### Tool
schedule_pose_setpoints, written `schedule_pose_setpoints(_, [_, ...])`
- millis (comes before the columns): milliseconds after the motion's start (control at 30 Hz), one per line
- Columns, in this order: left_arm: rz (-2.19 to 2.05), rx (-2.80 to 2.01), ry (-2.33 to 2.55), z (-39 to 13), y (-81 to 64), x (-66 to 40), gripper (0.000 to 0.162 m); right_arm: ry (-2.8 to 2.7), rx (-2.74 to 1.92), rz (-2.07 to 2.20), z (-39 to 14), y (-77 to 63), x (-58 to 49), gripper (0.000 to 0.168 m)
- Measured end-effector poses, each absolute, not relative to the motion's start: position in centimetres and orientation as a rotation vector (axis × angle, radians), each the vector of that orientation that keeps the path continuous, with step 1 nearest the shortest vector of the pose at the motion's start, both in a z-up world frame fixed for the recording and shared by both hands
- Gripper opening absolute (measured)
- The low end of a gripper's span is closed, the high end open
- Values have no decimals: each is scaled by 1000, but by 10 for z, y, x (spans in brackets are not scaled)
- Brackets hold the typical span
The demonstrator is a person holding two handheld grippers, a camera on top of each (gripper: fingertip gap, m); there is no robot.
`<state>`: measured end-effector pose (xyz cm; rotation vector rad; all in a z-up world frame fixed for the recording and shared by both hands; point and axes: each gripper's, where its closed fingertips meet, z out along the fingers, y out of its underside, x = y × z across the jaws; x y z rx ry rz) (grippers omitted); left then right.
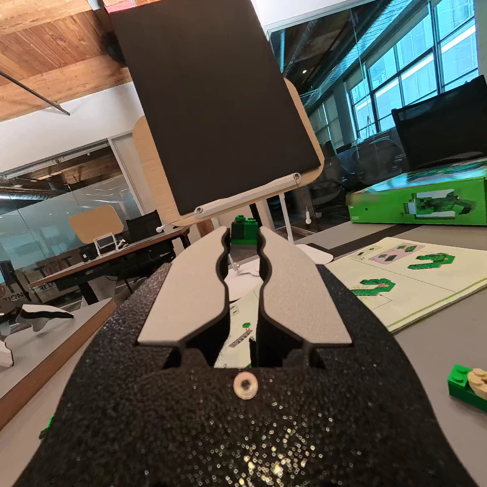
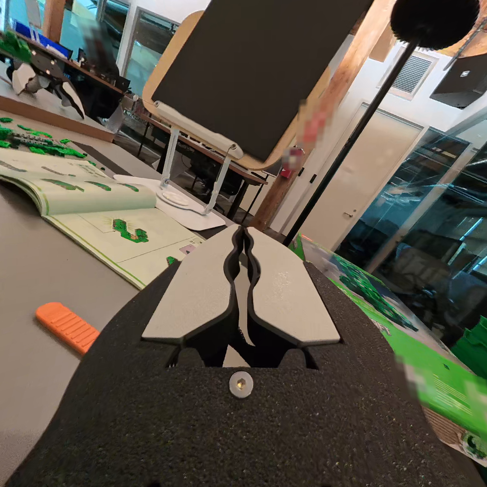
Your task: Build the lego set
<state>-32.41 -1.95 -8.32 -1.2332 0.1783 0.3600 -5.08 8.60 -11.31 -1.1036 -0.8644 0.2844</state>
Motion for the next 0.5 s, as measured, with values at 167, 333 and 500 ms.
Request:
schedule_pose_setpoints(167, [340, -1260, 179, -86, -25, -323, 18, -862, -1198, 323, -122, 82, -50, 0])
schedule_pose_setpoints(333, [239, -1348, 256, -102, -19, -307, 18, -650, -1414, 312, -129, 103, -15, 0])
schedule_pose_setpoints(500, [264, -1325, 262, -100, -21, -305, 18, -699, -1426, 139, -137, 110, -9, 0])
